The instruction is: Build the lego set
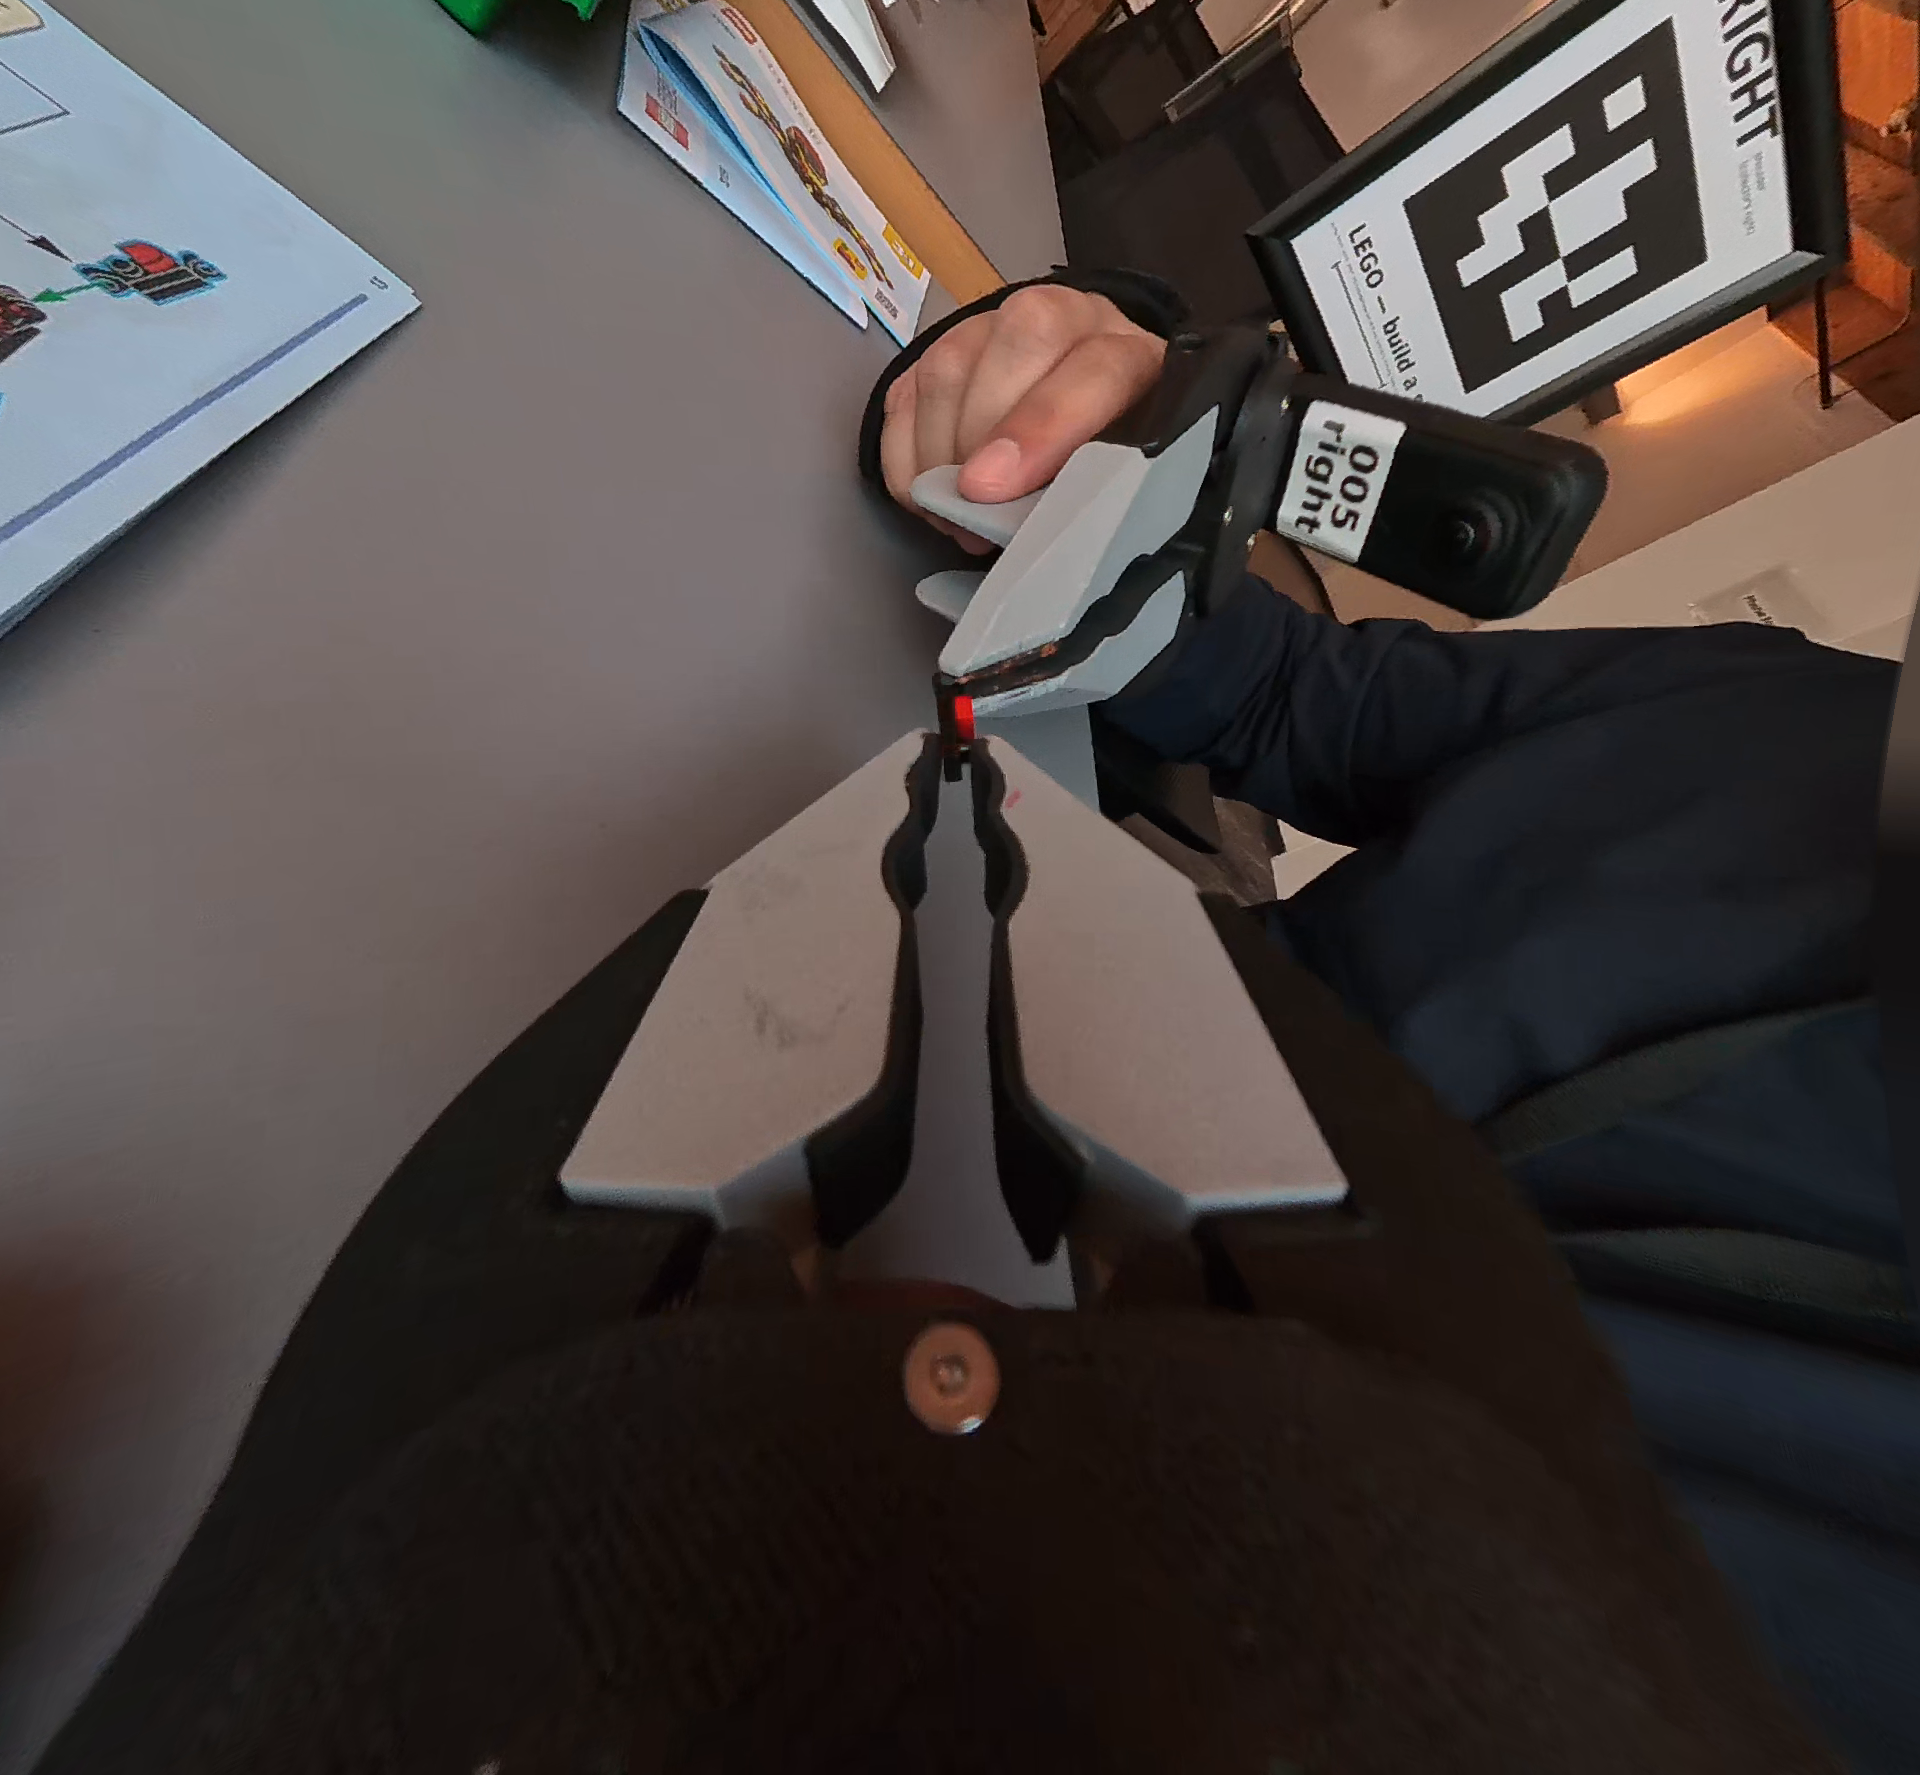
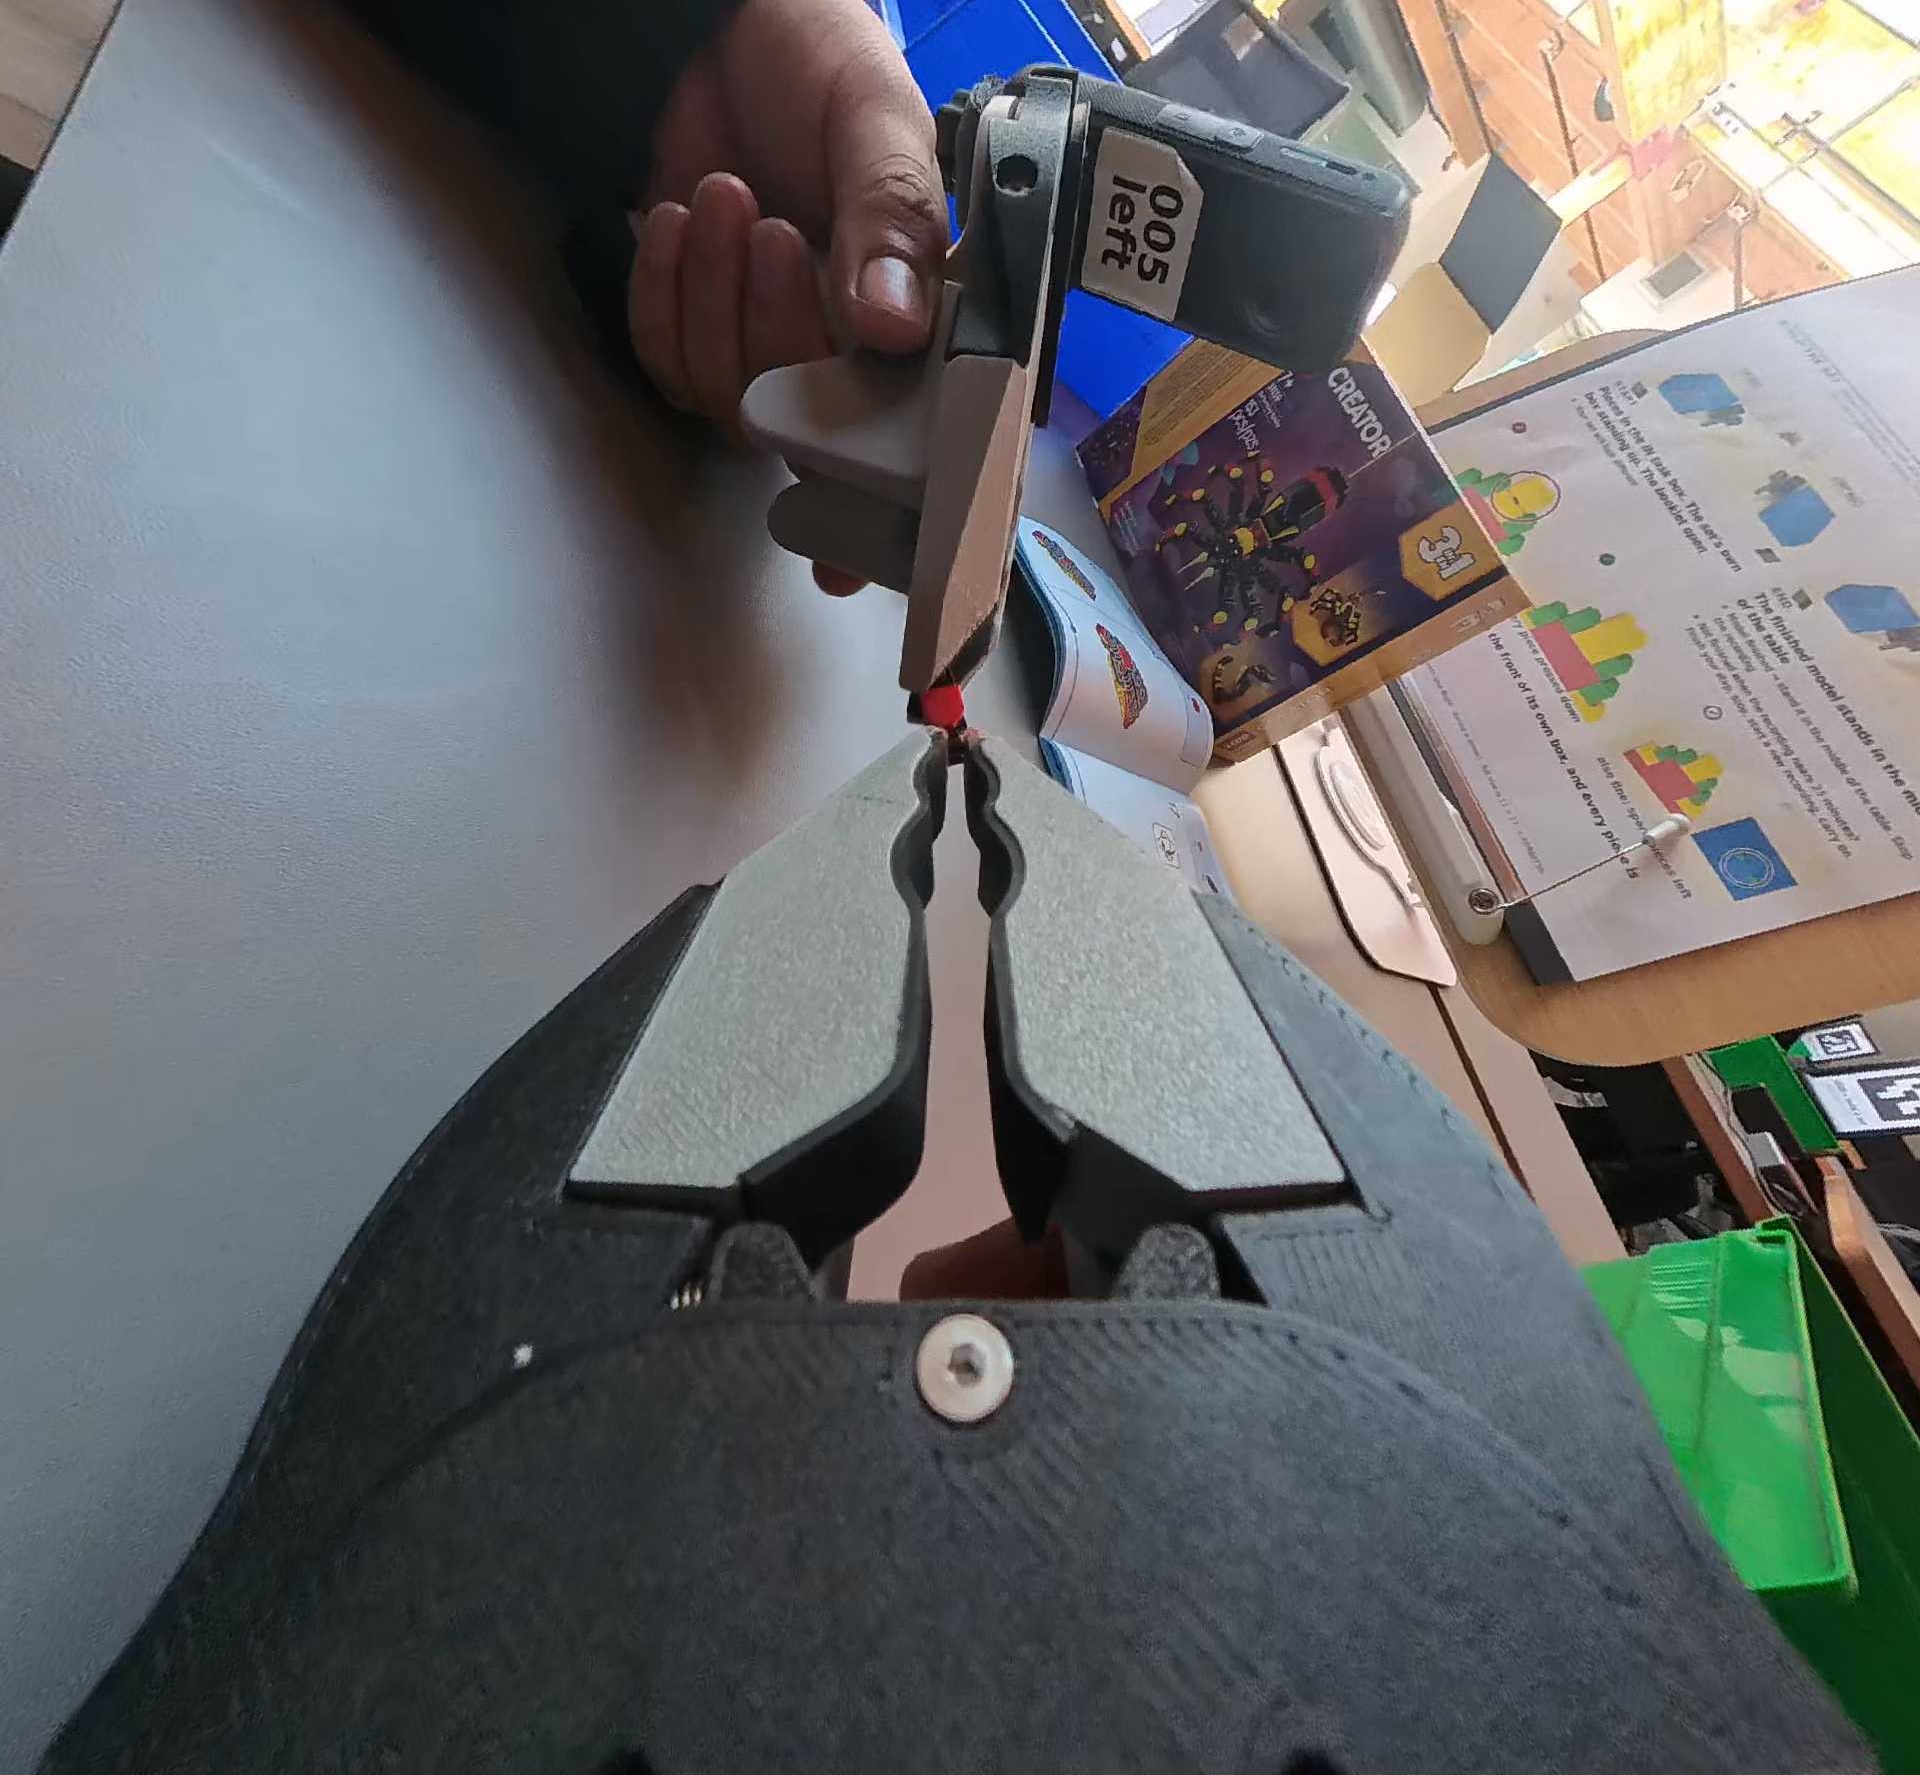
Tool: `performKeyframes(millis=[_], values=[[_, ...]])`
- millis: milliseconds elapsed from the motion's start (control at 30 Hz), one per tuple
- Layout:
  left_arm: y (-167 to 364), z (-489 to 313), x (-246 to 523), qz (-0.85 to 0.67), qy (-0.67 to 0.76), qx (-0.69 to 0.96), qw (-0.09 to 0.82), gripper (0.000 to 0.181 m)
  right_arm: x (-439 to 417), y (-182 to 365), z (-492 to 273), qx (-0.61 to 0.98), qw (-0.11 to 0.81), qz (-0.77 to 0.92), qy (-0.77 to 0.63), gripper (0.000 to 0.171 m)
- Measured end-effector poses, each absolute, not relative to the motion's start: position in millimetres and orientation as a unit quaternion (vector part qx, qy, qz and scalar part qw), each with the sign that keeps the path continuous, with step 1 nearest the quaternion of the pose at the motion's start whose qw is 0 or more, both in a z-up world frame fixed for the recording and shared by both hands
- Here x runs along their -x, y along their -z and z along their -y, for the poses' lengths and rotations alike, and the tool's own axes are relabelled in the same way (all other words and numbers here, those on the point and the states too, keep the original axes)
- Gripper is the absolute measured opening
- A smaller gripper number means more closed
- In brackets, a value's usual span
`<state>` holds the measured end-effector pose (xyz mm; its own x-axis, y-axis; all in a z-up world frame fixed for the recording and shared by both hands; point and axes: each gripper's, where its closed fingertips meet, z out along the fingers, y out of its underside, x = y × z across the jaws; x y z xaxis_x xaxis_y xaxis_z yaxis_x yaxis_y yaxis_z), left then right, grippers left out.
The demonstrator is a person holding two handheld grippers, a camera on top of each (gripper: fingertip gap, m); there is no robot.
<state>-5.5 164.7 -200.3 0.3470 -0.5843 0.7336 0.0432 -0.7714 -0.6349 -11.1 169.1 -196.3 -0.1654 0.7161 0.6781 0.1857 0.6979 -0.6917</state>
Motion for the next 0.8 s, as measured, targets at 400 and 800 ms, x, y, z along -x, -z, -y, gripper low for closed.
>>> performKeyframes(millis=[400, 800], values=[[194.1, -172.0, 38.2, -0.237, 0.428, 0.8, 0.347, 0.038, 3.4, 249.3, -200.1, 0.444, 0.374, 0.786, -0.214, 0.0], [120.8, -202.1, 155.4, -0.163, 0.258, 0.756, 0.579, 0.048, 5.1, 212.3, -214.0, 0.483, 0.408, 0.704, -0.325, 0.026]])
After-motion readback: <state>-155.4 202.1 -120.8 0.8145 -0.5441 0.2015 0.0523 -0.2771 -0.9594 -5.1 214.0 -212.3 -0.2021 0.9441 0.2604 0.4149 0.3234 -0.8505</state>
